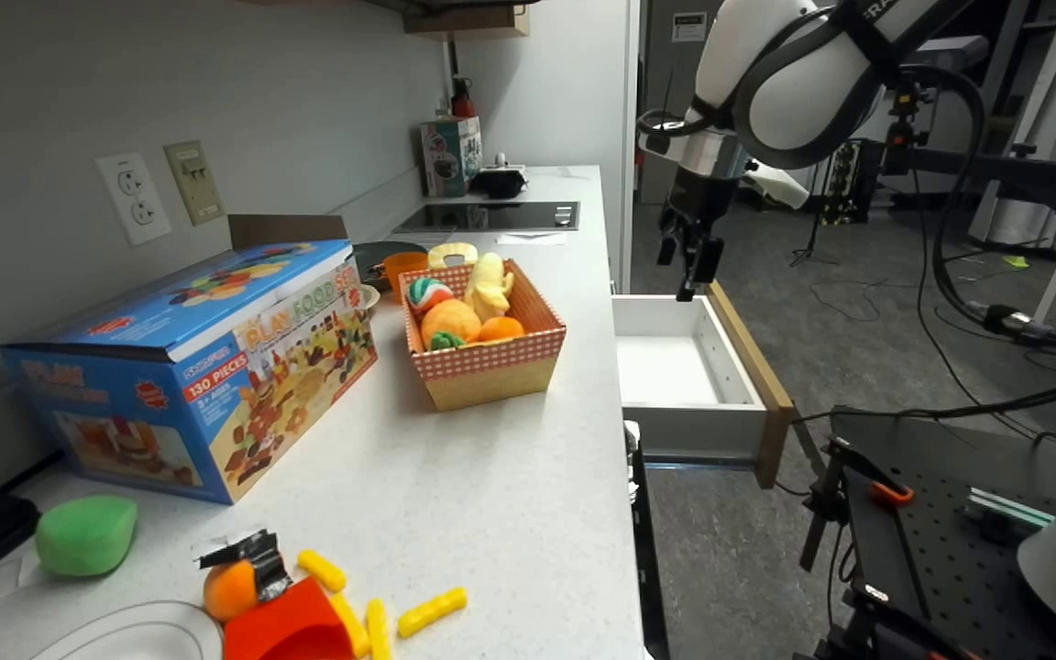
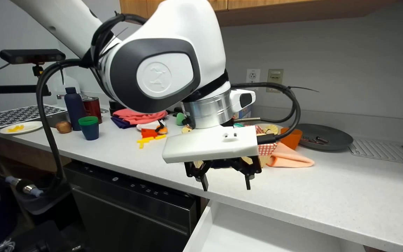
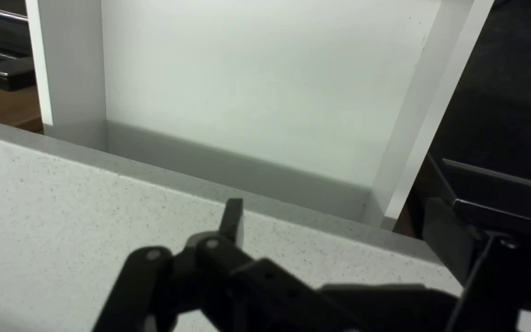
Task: Push the drawer closed, open the drawer, place the pineapple and watermelon plush toy inside the drawer then close it.
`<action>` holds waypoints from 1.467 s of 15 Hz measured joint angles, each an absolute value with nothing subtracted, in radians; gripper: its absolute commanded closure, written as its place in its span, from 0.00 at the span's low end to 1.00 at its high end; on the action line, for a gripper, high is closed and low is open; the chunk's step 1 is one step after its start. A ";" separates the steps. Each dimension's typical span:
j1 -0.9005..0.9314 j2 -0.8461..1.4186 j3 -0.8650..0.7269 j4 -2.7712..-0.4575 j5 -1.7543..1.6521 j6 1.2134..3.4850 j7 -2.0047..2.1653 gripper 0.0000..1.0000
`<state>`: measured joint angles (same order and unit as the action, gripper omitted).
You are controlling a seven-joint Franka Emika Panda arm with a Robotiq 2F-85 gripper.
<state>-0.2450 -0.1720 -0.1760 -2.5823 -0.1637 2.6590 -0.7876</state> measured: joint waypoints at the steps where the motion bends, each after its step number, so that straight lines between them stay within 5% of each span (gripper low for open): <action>1: -0.244 -0.171 -0.178 -2.582 -0.166 2.659 -0.785 0.00; 22: -0.039 0.253 -0.033 -2.030 0.208 2.812 -1.159 0.00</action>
<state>-0.0389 0.2533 -0.0334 -2.0299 0.2083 2.8120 -1.1589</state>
